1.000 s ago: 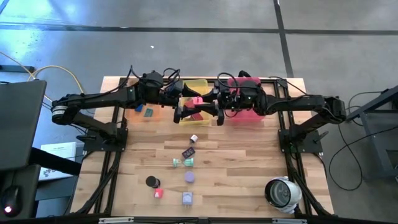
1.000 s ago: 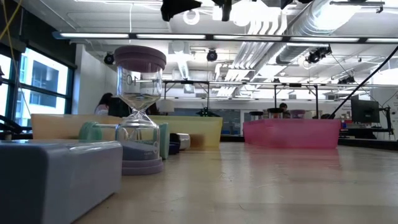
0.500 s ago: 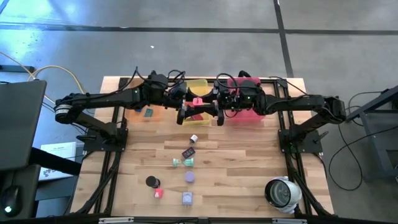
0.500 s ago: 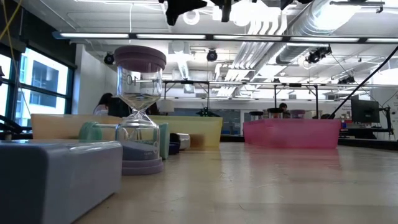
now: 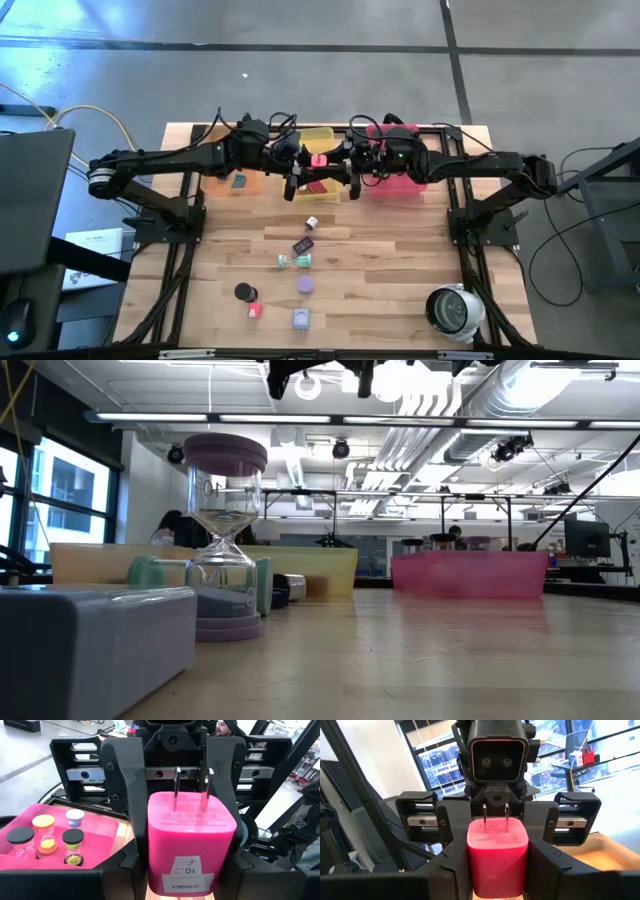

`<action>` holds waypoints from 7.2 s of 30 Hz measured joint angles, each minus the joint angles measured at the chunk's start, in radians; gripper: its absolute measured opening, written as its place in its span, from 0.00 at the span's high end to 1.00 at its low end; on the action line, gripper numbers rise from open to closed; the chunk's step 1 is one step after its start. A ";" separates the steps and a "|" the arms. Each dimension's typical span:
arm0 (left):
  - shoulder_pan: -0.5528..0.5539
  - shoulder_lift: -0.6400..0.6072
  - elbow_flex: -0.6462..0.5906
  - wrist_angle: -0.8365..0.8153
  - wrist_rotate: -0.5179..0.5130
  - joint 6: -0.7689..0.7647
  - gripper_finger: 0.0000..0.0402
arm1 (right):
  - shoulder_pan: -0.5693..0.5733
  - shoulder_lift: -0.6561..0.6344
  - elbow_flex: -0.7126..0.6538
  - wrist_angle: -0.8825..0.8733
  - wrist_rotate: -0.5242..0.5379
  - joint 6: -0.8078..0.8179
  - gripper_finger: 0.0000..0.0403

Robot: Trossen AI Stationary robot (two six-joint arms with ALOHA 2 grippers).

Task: Pick & Place Office items
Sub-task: Put the right pink charger adapter into the yellow bin, then put the light blue sand timer into the pink bin

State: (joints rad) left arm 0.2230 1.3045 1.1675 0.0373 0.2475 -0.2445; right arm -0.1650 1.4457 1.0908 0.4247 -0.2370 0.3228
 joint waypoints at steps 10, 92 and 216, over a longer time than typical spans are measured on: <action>0.002 0.000 0.000 -0.028 0.016 -0.002 0.64 | 0.002 0.000 0.000 -0.005 -0.006 0.008 0.33; 0.310 0.621 0.351 -1.111 -0.083 0.367 0.63 | 0.032 -0.085 -0.001 -0.244 0.131 -0.118 0.18; -0.273 -0.002 0.347 -1.536 -0.355 -0.103 0.29 | 0.124 -0.084 -0.001 -0.481 0.027 0.125 0.18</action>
State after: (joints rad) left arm -0.0501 1.3029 1.5146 -1.4987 -0.1079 -0.3479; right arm -0.0406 1.3613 1.0901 -0.0564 -0.2096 0.4479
